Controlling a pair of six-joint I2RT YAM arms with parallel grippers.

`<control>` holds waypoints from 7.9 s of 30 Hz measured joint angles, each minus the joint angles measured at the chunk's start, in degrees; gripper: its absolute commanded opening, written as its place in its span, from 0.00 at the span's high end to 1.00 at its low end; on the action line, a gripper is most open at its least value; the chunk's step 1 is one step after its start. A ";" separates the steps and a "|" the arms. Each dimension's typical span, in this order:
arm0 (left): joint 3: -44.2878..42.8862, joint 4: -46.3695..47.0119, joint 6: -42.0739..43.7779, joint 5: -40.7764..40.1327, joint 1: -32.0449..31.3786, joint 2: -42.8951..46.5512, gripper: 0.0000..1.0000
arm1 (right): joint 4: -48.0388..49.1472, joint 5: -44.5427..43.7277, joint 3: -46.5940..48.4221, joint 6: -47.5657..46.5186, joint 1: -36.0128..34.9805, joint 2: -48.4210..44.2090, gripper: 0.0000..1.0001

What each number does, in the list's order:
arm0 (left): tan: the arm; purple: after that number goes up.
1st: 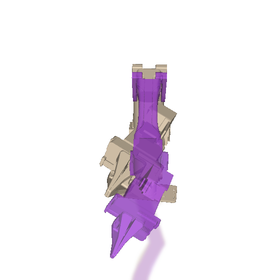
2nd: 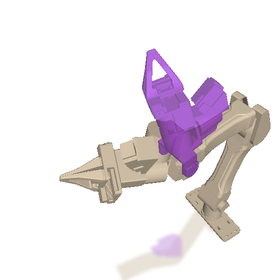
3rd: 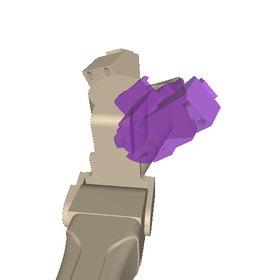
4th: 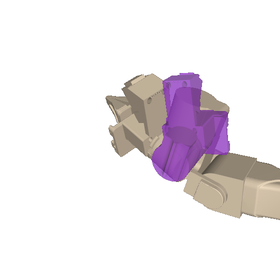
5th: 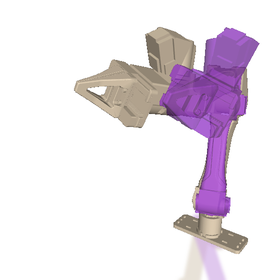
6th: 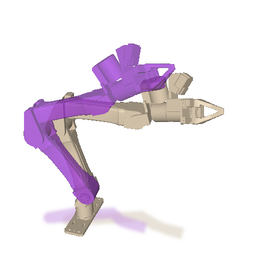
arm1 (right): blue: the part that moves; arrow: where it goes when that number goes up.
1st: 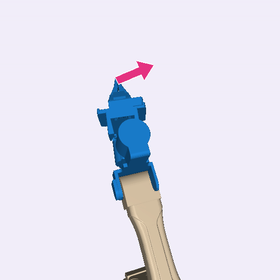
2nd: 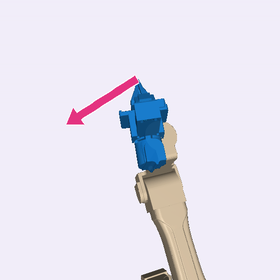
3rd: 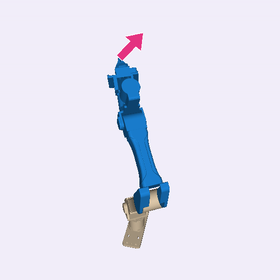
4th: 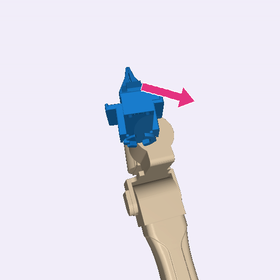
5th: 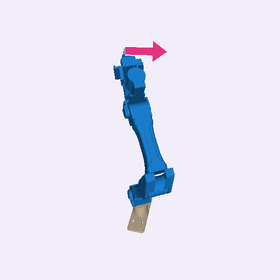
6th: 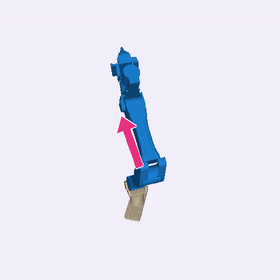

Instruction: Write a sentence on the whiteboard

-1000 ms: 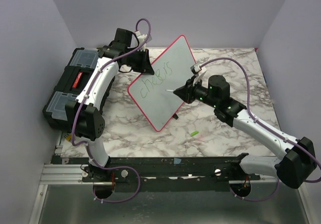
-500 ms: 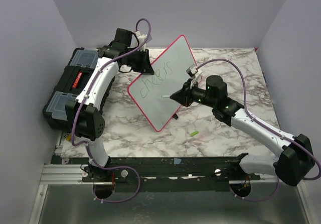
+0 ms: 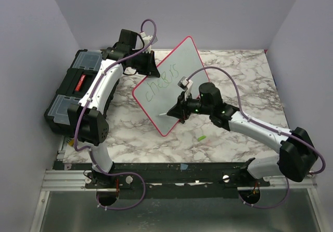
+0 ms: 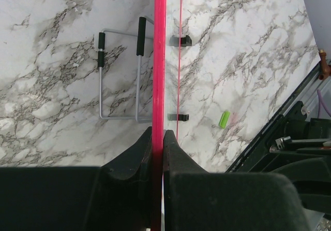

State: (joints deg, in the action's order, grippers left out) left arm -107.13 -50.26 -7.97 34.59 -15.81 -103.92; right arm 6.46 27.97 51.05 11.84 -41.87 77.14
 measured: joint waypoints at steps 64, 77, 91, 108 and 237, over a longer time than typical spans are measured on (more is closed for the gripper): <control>-0.04 -0.02 0.00 0.55 0.74 -0.02 1.00 | 7.19 -10.03 1.42 0.35 -3.41 4.24 0.99; 0.13 0.46 -0.50 0.55 0.74 -0.02 1.00 | 6.25 -9.90 2.93 0.13 -3.41 5.86 0.99; -1.66 -0.90 0.02 0.55 0.72 -0.92 1.00 | 3.54 -9.29 -0.31 0.42 -3.41 5.86 0.99; -2.14 -1.22 0.28 0.85 0.72 -1.36 1.00 | -0.17 -11.61 -1.75 0.52 -3.41 5.86 0.99; -1.99 -0.42 0.37 2.54 1.88 -2.08 1.00 | 7.06 -29.77 -1.25 3.56 -3.39 2.23 0.99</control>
State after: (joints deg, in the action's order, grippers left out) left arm -109.12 -50.68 -7.60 37.12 -13.93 -106.00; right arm 13.52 -1.80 49.80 15.40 -45.25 79.37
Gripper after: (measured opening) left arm 0.089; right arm 0.128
